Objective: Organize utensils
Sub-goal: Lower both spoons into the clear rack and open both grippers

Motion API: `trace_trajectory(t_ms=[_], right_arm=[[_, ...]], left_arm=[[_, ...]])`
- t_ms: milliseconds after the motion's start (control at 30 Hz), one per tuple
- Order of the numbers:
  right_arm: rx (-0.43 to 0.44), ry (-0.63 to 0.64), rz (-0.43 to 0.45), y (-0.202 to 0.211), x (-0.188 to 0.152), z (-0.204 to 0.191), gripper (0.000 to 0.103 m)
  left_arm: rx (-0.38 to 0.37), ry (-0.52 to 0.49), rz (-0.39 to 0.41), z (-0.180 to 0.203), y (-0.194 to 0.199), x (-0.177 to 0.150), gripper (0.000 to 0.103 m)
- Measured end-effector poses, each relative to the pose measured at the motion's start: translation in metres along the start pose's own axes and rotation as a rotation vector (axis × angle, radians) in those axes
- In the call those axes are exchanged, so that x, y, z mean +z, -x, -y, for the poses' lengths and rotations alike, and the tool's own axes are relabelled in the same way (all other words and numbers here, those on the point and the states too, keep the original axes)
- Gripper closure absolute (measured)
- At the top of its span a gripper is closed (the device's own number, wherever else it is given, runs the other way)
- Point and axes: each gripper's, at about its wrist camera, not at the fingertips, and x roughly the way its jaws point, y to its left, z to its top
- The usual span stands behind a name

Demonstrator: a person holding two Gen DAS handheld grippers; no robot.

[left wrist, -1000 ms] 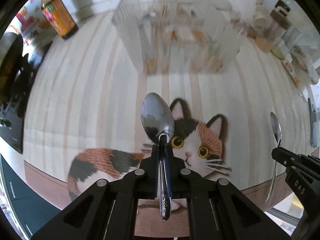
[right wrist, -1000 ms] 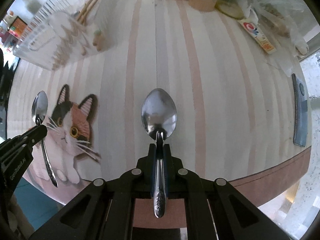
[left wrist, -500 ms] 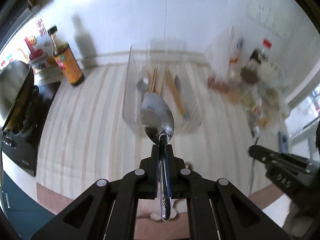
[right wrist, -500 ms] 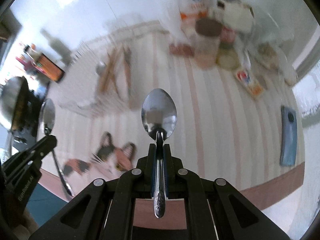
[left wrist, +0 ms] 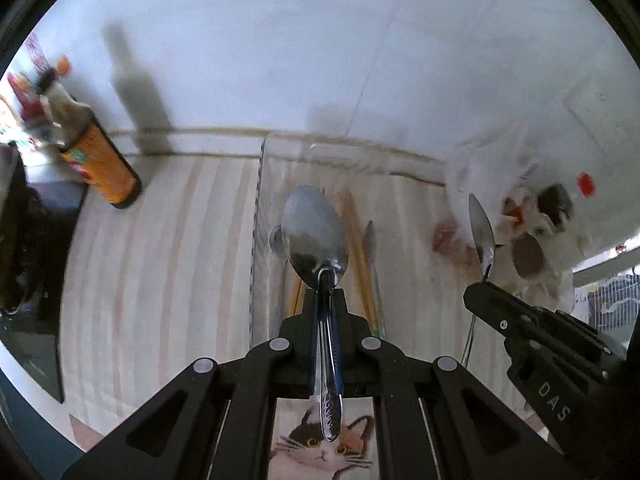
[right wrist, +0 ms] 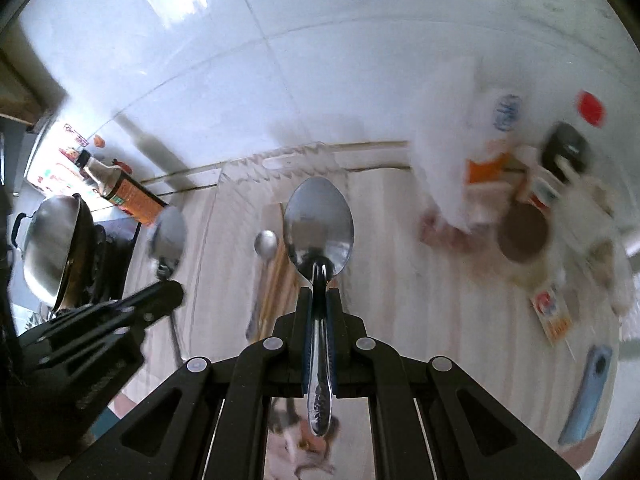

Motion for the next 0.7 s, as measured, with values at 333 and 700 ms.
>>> trace_trajectory(t_ms=[333, 700], right_arm=[[0.023, 0.03, -0.158, -0.079, 0.023, -0.003, 0.094], [-0.099, 0.046, -0.067, -0.048, -0.001, 0.011, 0.061]], left_arm=[[0.051, 0.031, -0.087, -0.023, -0.038, 0.013, 0.093], [0.266, 0.016, 0.123, -0.032, -0.006, -0.022, 0.022]])
